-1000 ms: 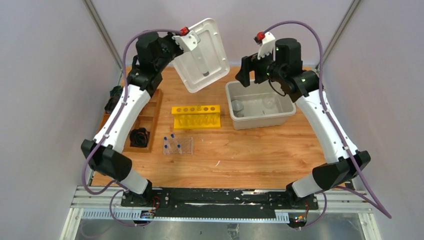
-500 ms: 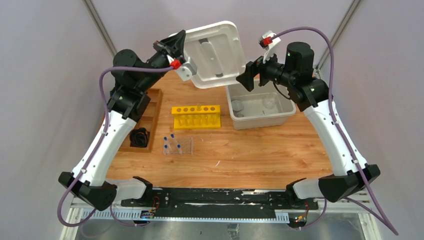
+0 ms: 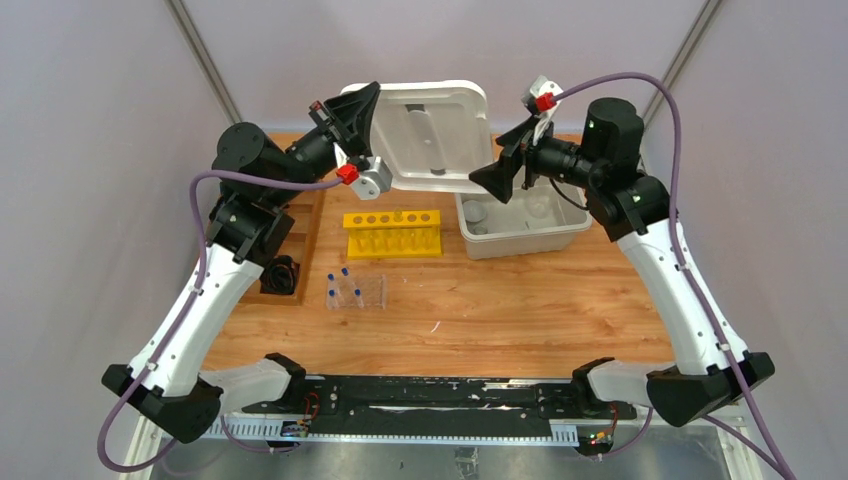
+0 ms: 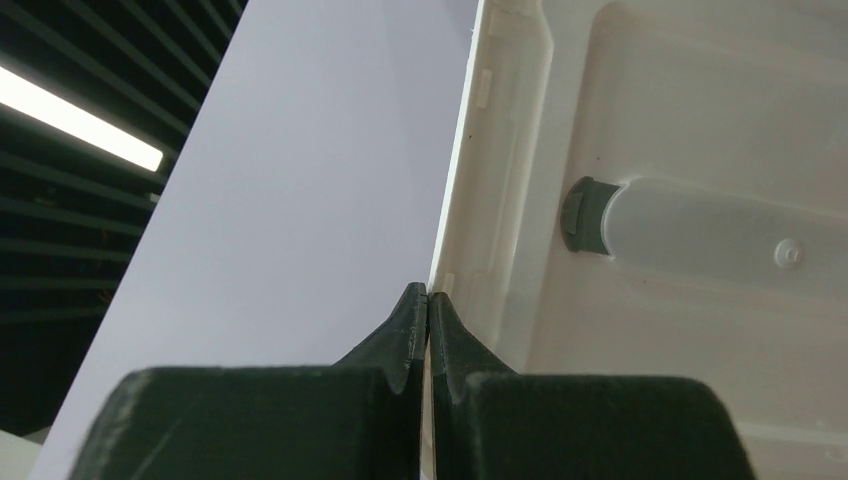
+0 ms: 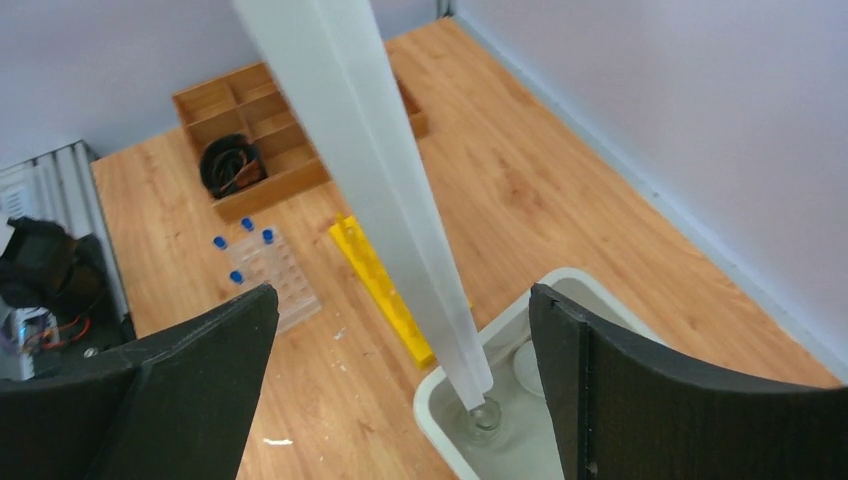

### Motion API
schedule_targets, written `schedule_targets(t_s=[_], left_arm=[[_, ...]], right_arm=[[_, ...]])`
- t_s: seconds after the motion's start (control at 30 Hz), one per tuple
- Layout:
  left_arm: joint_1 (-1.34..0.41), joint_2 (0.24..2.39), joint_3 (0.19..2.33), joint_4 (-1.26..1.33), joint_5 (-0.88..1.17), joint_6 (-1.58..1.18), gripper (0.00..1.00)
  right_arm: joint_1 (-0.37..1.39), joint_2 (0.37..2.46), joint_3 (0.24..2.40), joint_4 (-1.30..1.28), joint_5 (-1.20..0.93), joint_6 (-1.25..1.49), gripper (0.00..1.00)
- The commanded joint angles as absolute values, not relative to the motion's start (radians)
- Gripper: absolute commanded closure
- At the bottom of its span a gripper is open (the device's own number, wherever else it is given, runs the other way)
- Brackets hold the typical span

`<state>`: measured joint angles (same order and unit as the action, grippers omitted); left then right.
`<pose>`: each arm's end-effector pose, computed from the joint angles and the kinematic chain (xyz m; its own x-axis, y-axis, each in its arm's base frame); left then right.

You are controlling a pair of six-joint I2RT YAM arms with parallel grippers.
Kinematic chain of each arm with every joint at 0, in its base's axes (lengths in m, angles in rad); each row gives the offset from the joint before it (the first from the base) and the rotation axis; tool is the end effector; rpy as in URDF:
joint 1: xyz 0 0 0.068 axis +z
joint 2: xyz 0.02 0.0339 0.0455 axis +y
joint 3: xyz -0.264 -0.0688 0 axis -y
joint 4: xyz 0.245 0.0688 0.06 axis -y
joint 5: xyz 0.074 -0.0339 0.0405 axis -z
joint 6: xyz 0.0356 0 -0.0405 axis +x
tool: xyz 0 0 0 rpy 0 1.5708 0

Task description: Organize the chemistry lab equipment

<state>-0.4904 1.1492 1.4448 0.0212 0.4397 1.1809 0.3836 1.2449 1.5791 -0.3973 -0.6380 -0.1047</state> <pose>0.1956 -0.1216 0.5162 0.8287 0.5064 -0.2385 0.0434 0.3667 0.9293 0.2236 0.1131 0.4942 0.0309 -0.0781 -0.9965 -0.8533 0.5171 -0.0669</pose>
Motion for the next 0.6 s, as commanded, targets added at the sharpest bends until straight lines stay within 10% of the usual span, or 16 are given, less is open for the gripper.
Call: schedule_targets(t_s=[0.0, 0.27, 0.57], left_arm=[[-0.503, 1.102, 1.431, 0.087, 0.472, 1.215, 1.00], [-0.504, 1.083, 1.506, -0.162, 0.512, 1.219, 1.00], [-0.512, 1.062, 1.481, -0.138, 0.510, 1.223, 1.00]], right_arm=[[0.375, 1.251, 1.517, -0.302, -0.771, -0.092, 0.03], [0.377, 1.263, 1.483, -0.196, -0.805, -0.042, 0.14], [0.394, 1.253, 1.430, -0.061, -0.916, 0.070, 0.68]])
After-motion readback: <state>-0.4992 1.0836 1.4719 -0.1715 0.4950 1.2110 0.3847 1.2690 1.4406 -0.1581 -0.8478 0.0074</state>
